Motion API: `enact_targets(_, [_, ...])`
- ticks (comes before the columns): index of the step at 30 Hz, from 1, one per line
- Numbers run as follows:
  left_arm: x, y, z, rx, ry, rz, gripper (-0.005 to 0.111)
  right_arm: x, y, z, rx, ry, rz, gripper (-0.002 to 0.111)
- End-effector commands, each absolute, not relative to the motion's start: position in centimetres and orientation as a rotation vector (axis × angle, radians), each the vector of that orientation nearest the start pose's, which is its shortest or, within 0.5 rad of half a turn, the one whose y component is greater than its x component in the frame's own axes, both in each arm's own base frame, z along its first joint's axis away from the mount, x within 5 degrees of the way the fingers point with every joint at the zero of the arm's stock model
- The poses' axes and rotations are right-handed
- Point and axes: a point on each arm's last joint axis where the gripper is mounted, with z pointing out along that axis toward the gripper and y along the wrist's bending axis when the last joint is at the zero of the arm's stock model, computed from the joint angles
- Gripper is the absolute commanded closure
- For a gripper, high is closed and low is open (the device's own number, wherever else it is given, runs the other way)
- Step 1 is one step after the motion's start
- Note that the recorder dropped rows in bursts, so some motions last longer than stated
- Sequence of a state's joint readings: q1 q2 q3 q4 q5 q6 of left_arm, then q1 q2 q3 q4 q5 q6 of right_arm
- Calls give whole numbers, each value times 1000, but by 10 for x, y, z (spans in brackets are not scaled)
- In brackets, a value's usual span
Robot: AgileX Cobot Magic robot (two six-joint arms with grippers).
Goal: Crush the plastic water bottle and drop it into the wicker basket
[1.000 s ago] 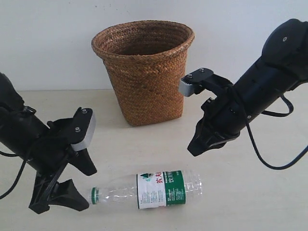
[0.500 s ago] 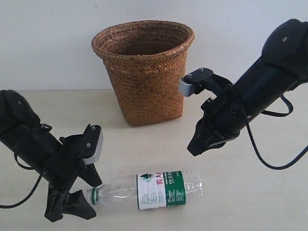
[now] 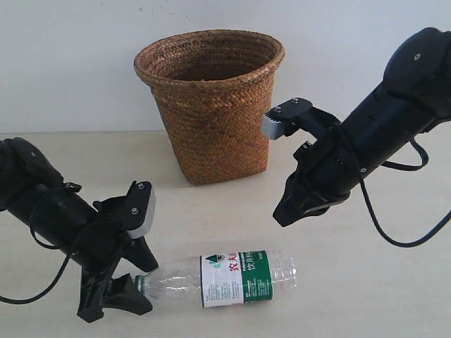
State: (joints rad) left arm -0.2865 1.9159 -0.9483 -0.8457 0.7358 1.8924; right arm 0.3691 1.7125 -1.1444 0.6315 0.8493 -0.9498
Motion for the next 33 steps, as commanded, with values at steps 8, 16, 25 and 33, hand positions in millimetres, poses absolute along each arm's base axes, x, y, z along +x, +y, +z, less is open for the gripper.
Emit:
enact_targets(8, [296,-135,104,1887,1998,-562,49,302,161,227,-1239,2389,601,108])
enact_targets(16, [296,-135,104,1891,1997,-575,90,302,167,231,-1146,2386,704,108])
enact_targets(25, [292,-136,105,1906,1991,-624,102,294,188,232,-1149,2346,885,108])
enact_targets(33, [292,-136,104,1897,2002,-625,102,284,236,208,-1298,2433,776,108])
